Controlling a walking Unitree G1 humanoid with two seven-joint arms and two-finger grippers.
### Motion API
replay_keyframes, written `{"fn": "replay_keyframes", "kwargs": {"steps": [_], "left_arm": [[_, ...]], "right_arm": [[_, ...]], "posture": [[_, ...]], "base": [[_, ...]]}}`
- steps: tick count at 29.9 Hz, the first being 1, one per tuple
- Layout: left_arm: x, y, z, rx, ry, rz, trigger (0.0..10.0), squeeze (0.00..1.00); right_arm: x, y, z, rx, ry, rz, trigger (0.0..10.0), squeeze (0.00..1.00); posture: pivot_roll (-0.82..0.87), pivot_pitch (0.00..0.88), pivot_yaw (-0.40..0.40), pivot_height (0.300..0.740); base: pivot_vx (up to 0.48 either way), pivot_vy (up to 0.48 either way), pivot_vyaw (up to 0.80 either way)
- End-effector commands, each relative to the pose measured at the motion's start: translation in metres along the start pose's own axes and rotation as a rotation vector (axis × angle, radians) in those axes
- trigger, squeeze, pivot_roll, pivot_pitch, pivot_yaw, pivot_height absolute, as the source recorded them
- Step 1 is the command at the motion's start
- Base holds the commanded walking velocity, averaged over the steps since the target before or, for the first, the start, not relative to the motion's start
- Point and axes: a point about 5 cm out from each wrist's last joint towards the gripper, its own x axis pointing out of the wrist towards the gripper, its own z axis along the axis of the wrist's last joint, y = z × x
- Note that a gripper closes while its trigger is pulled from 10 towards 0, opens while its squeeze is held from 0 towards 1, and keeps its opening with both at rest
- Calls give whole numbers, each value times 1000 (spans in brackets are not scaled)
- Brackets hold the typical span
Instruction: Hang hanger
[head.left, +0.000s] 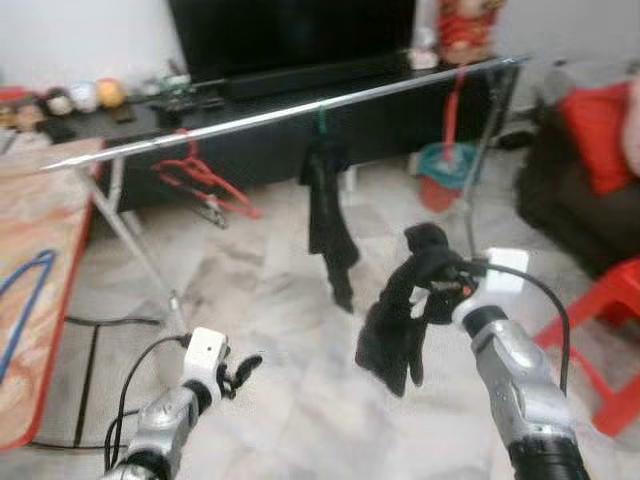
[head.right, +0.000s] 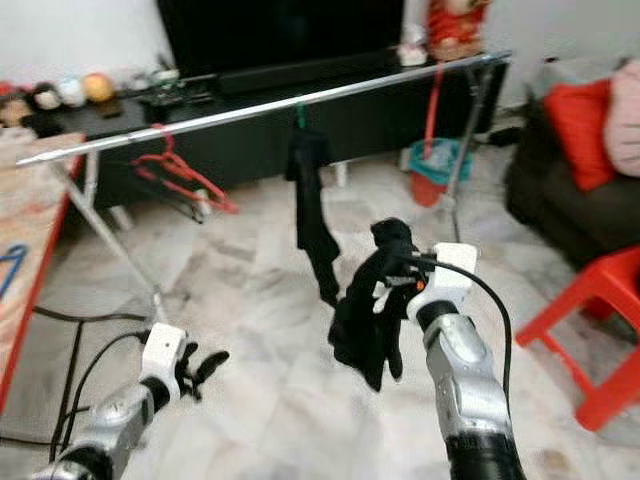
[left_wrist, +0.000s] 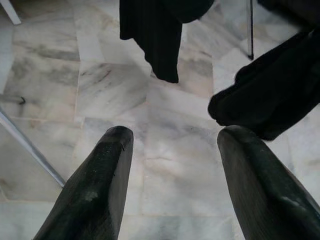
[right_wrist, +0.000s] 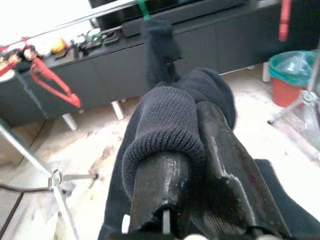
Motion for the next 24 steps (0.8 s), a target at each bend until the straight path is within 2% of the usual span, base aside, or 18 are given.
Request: {"fn": "replay_keyframes", "kwargs": {"steps": [1, 6, 11, 24], "left_arm": [[1, 1, 6, 18, -9, -42, 10000, 0], [2, -3, 6, 18, 3, -109, 10000, 0], [1, -3, 5, 23, 13, -137, 10000, 0], [-1, 4, 7, 29, -5, -85, 10000, 0]], "right_arm": [[6, 8, 9, 4, -17, 27, 10000, 0], [8, 12, 7, 9, 20, 21, 10000, 0], [6, 27, 10, -17, 8, 108, 10000, 0], [5, 26, 13, -15, 0, 77, 10000, 0]], "posture": [[19, 0, 20, 740], [15, 0, 23, 740], [17, 0, 30, 740], [4, 0, 46, 740]], "base": [[0, 0, 0], [0, 0, 0], [0, 0, 0], [0, 0, 800]]}}
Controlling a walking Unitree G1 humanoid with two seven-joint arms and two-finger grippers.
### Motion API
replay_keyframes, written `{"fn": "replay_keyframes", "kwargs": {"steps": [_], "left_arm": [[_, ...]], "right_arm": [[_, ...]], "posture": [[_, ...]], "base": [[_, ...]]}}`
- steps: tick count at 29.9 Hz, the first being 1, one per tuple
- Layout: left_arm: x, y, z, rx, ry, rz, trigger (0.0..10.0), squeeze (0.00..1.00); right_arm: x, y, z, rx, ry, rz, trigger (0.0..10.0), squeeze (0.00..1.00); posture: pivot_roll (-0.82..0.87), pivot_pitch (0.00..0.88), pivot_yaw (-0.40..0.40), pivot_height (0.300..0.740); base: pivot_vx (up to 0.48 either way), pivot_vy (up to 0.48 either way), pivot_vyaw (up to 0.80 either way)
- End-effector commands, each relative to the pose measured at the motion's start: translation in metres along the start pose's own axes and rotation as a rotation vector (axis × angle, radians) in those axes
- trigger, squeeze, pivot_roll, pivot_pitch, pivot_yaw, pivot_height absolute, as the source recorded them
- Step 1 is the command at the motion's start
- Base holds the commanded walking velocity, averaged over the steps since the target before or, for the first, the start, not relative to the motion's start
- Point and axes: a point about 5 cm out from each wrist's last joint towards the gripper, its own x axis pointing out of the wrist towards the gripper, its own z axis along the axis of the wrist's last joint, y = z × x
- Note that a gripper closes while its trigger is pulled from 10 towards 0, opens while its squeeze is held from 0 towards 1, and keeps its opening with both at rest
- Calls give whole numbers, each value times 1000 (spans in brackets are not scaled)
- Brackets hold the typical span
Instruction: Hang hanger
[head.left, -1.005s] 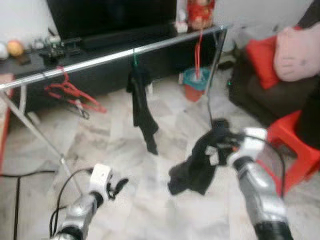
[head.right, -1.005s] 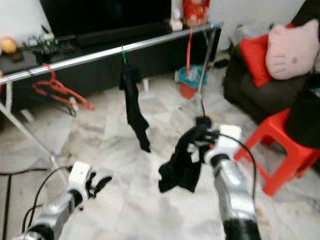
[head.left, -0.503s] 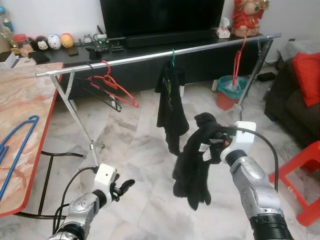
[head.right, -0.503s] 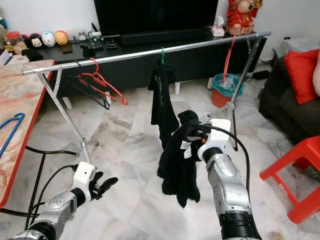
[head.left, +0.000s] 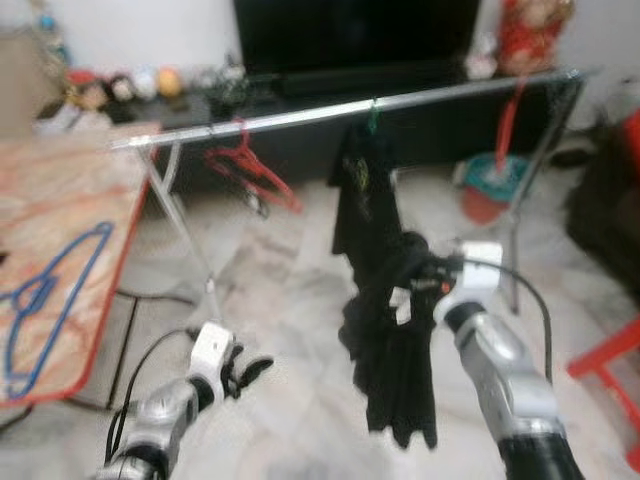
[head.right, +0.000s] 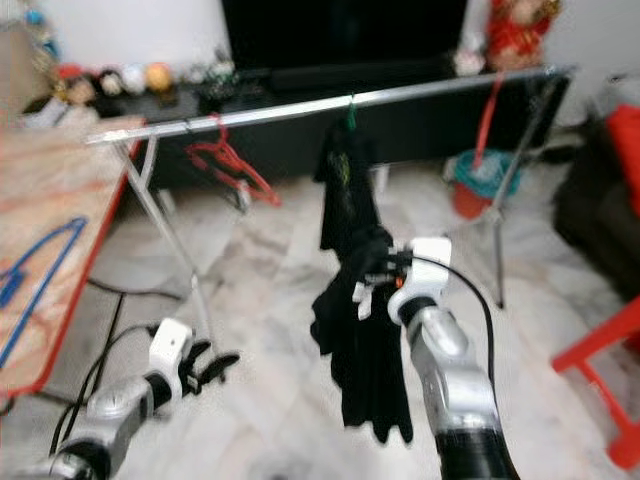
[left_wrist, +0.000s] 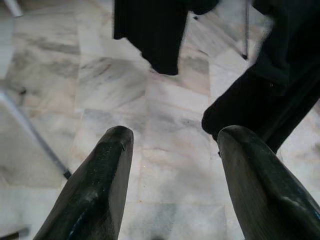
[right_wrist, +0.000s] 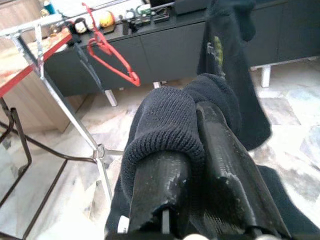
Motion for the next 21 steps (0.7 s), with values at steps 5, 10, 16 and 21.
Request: {"fn": "replay_keyframes", "kwargs": {"steps": [5, 10, 16, 21], "left_arm": [[-5, 8, -1, -4, 4, 41, 10000, 0], [-5, 9, 0, 3, 3, 45, 10000, 0], [-5, 9, 1, 16, -3, 41, 10000, 0], [-5, 8, 1, 21, -7, 34, 10000, 0]], "right_arm": [[3, 10, 11, 6, -43, 18, 10000, 0], [2, 8, 9, 16, -32, 2, 10000, 0], [2, 8, 8, 12, -23, -8, 10000, 0], [2, 8, 8, 11, -15, -12, 10000, 0]], "posture": [[5, 0, 49, 740], [3, 0, 51, 740], [1, 0, 50, 740], [-2, 1, 48, 740]], "base": [[0, 0, 800], [0, 0, 288], [0, 0, 0], [0, 0, 0]]}}
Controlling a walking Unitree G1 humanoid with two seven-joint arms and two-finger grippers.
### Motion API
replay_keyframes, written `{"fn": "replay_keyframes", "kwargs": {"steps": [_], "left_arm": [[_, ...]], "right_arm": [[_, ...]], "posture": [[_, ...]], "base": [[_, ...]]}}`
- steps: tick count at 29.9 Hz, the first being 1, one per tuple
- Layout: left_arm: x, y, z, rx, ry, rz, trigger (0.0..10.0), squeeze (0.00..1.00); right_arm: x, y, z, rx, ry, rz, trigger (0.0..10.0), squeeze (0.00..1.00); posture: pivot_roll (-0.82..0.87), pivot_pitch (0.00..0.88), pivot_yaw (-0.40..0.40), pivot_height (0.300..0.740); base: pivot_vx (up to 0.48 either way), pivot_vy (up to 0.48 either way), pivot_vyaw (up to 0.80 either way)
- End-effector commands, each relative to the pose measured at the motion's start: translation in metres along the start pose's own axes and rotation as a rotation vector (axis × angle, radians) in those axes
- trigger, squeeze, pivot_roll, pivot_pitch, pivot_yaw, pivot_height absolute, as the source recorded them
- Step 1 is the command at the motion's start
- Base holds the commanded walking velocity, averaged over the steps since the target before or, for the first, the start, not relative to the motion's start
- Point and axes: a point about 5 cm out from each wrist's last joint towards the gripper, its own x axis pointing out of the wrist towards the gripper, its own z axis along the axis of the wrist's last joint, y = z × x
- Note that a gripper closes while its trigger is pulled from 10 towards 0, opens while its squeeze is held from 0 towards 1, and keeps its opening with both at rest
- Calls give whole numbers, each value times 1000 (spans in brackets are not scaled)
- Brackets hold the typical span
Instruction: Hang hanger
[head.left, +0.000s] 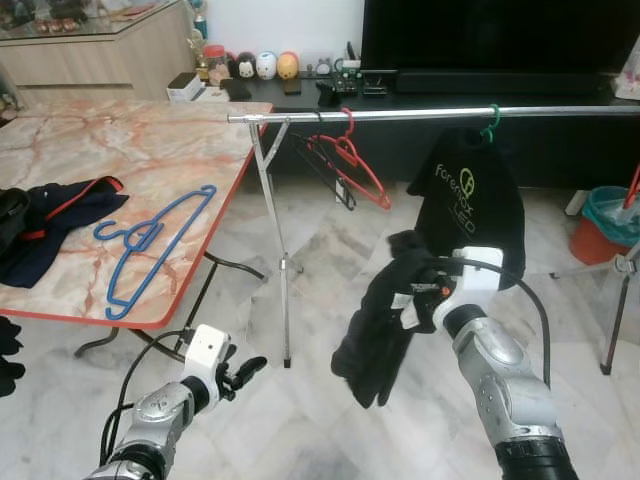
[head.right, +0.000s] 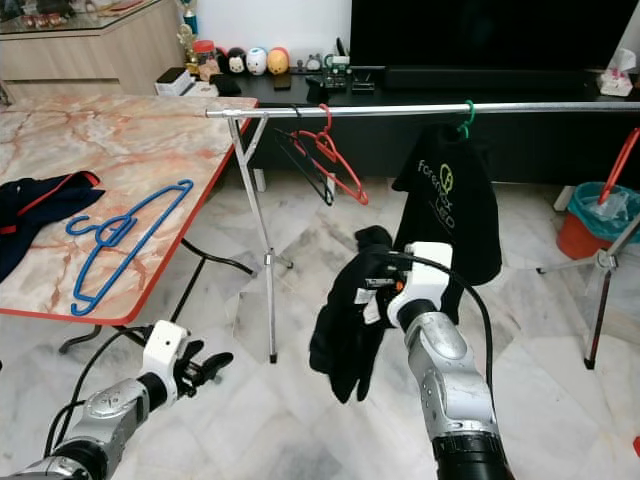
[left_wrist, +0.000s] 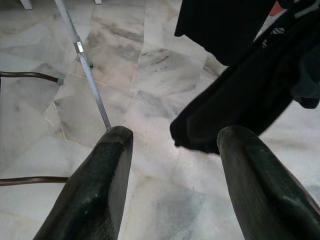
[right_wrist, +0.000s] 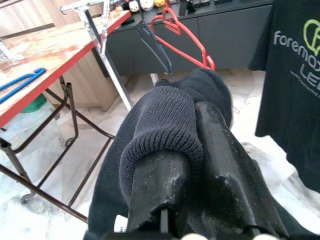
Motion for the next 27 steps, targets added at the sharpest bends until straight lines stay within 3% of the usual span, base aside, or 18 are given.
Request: {"fn": "replay_keyframes", "kwargs": {"steps": [1, 2, 3, 4, 7, 27], "left_arm": [[0, 1, 2, 11, -14, -2, 10000, 0], [0, 1, 2, 14, -14, -2, 10000, 0], [19, -10, 35, 20, -110, -39, 10000, 0], [25, -14, 48, 25, -142, -54, 10000, 0], [31, -20, 65, 46, -189, -71, 10000, 0], [28, -23, 68, 2, -190, -96, 10000, 0]], "right_arm": [[1, 3, 11, -6, -38, 8, 10000, 0], [1, 3, 11, -5, -37, 5, 10000, 0], [1, 2, 10, -4, -35, 1, 10000, 0], [1, 2, 10, -4, -34, 0, 10000, 0], [1, 2, 10, -2, -33, -3, 10000, 0], [1, 6, 9, -2, -16, 9, 10000, 0]], "posture": [[-2, 1, 48, 740], [-3, 1, 47, 740], [-2, 1, 46, 740], [0, 1, 46, 740], [-1, 5, 47, 740], [-6, 18, 50, 740]], "base": [[0, 0, 0], [0, -277, 0], [0, -315, 0], [0, -315, 0], [0, -84, 0], [0, -334, 0]]}}
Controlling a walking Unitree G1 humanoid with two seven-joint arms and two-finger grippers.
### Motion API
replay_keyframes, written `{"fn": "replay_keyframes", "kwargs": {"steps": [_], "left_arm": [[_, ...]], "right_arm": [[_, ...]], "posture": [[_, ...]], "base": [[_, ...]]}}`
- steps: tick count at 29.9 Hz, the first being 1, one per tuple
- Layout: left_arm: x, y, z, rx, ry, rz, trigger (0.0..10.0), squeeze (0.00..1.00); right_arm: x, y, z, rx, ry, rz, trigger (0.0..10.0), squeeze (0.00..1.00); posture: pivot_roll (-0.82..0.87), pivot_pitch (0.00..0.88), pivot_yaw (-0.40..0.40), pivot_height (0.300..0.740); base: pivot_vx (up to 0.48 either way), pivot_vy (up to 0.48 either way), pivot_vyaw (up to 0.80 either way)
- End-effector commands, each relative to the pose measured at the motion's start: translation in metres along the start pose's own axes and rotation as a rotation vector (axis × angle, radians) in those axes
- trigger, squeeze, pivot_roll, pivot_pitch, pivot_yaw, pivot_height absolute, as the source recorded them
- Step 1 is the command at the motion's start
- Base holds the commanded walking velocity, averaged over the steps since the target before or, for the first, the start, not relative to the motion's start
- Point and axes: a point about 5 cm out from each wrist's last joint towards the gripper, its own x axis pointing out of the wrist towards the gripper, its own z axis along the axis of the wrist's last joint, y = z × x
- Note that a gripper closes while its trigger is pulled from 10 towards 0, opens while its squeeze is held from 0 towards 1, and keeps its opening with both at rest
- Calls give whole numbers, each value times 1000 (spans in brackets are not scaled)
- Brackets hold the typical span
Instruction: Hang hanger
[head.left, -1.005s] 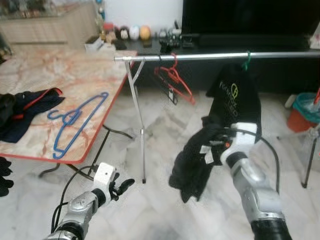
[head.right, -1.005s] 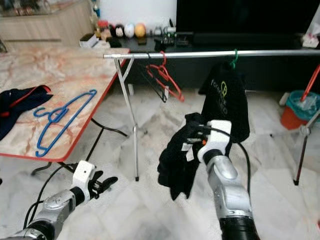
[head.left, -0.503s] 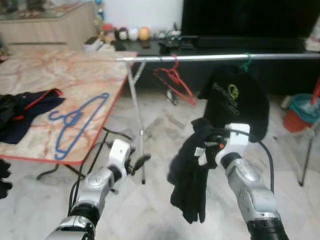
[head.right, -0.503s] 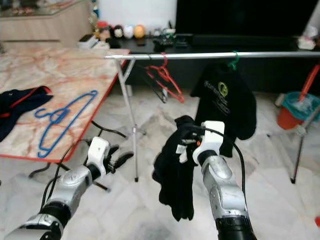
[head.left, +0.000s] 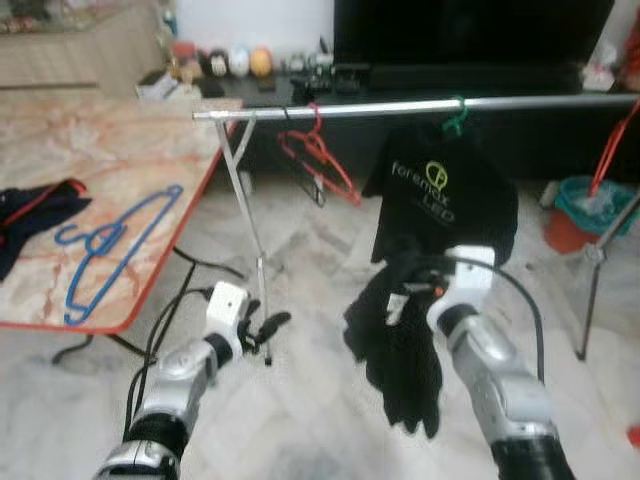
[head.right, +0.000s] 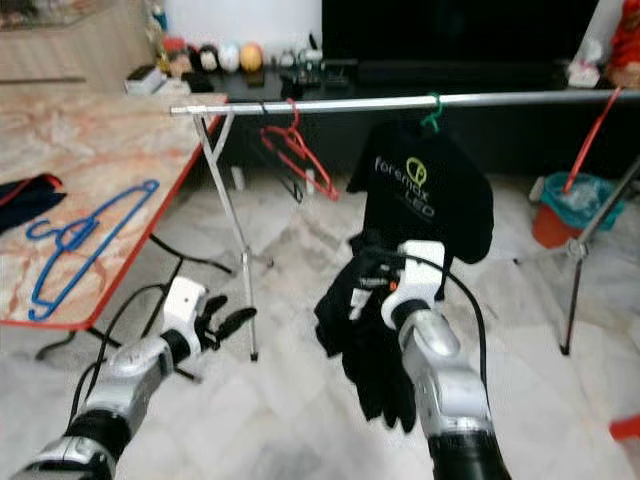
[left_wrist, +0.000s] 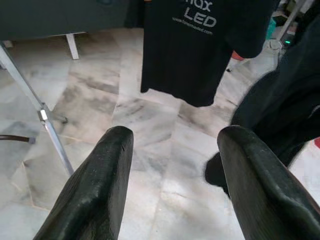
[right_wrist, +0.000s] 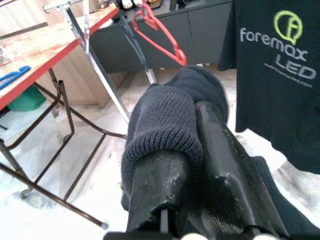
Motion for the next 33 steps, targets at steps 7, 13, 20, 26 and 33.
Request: {"fn": "replay_keyframes", "kwargs": {"steps": [7, 13, 20, 26, 33], "left_arm": [[-6, -4, -3, 15, 44, -89, 10000, 0], [-23, -4, -11, 83, 107, -210, 10000, 0], [-35, -8, -3, 98, 104, -303, 10000, 0], [-37, -32, 12, 140, 122, -513, 10000, 0], [-25, -34, 30, 165, 70, -457, 10000, 0]], "right_arm": [[-4, 8, 5, -44, 24, 88, 10000, 0], [-18, 7, -8, -144, 146, 204, 10000, 0], [-31, 20, -5, -233, 210, 338, 10000, 0], [-34, 41, 13, -249, 184, 430, 10000, 0], [-41, 66, 21, -229, 185, 524, 10000, 0]], "posture": [[-7, 22, 47, 740], [-11, 27, 47, 740], [-11, 34, 39, 740], [-17, 30, 41, 740], [-19, 26, 39, 740]], "base": [[0, -348, 0], [0, -46, 0], [0, 0, 0], [0, 0, 0], [0, 0, 0]]}}
